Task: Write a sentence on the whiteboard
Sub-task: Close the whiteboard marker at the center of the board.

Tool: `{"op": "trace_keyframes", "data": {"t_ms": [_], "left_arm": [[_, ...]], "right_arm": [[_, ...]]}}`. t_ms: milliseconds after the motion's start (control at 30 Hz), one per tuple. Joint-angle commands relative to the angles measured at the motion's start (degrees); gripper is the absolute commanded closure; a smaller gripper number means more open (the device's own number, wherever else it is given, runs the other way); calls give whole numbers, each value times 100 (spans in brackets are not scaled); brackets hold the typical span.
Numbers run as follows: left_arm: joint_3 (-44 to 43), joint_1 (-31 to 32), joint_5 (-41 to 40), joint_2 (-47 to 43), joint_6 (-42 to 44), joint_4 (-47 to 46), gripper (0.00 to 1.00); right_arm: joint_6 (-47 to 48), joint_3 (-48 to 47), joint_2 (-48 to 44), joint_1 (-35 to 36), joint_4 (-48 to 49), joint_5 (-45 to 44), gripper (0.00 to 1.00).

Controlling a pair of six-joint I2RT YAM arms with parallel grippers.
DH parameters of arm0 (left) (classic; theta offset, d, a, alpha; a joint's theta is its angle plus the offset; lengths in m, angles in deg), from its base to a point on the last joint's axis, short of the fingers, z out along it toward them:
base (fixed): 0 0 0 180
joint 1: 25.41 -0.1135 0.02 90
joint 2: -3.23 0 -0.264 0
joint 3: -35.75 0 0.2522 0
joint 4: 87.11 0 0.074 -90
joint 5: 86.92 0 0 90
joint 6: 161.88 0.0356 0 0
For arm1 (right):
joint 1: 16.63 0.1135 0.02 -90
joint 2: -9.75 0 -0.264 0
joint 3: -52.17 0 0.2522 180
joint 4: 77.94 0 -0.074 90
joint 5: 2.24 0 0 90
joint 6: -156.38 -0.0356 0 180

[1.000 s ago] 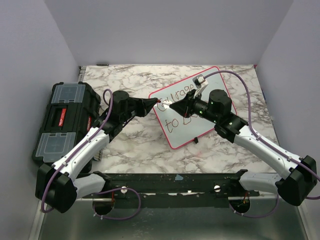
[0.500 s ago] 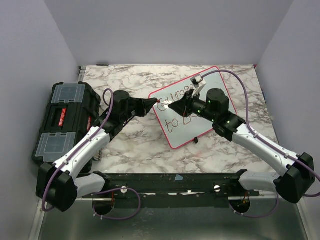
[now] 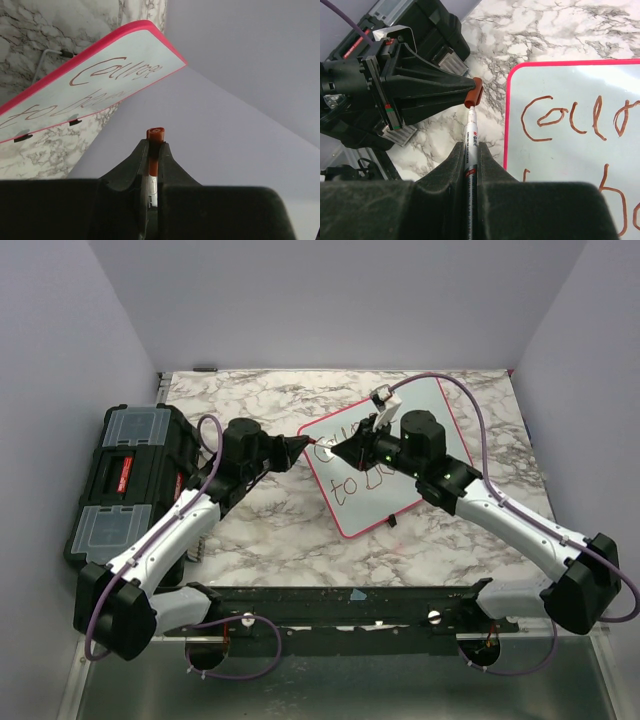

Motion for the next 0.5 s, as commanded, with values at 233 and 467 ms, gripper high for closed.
{"op": "trace_keyframes", "data": {"t_ms": [233, 467], "left_arm": [[-626, 128, 847, 286, -45, 848, 100], [-698, 128, 1142, 414, 20, 918, 100]], "right_arm": [[912, -503, 390, 364, -310, -367, 99], [1441, -735, 529, 460, -511, -178, 99]]}}
